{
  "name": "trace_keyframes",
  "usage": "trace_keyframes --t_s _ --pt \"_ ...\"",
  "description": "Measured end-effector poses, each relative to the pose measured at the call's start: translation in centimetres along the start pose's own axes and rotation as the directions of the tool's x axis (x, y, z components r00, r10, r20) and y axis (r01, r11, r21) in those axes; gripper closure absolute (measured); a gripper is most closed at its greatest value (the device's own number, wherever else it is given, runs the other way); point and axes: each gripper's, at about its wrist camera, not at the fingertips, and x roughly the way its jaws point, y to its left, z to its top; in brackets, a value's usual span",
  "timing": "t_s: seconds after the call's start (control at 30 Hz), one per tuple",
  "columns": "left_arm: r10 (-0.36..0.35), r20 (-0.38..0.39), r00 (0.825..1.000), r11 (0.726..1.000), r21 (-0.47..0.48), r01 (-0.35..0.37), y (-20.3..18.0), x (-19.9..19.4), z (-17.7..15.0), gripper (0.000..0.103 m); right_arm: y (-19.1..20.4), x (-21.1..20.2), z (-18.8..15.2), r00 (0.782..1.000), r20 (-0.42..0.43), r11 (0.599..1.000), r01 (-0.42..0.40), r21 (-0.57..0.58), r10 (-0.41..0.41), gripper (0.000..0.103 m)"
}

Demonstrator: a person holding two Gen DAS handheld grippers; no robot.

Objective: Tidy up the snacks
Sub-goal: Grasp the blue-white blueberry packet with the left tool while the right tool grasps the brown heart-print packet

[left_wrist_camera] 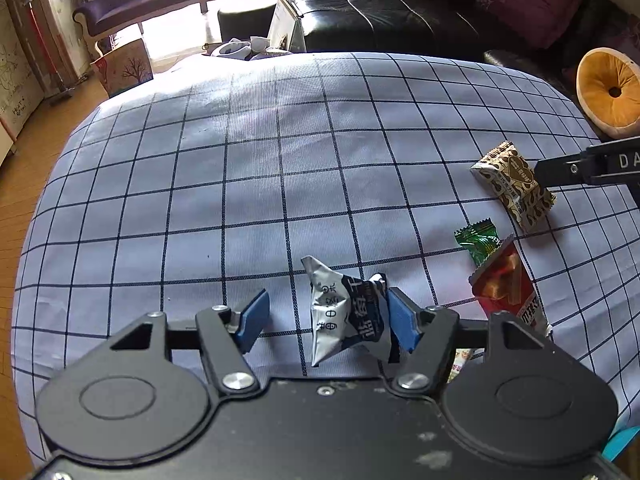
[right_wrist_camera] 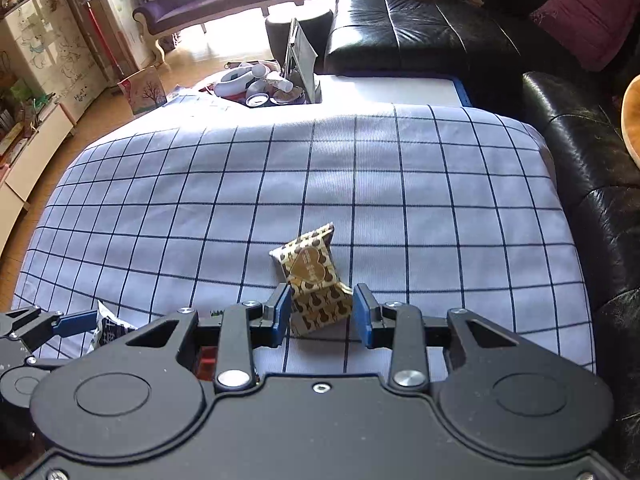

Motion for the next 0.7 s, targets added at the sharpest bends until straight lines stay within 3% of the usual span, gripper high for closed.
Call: trace_keyframes --t_s 0.27,0.57,0.7 --pt "-0.025 -0.014 1.0 1.0 -0.015 0.025 0.5 0.6 0.0 0.031 1.2 2.9 0.9 0.998 -0.019 0.994 0.059 -0.096 -0.061 0.059" --pt "-0.058 -0.015 0.998 0.998 -0.021 0.058 1.1 0.3 0.3 0.033 2.7 3.3 0.6 0.997 0.041 0.983 0.071 -0.167 -0.065 0.058" --pt "-0.079 -0.019 0.997 0.996 -0.032 0.078 1.6 0.2 0.5 0.034 3.2 3.6 0.4 0.999 0.02 0.979 0.046 -0.199 -0.043 0.057"
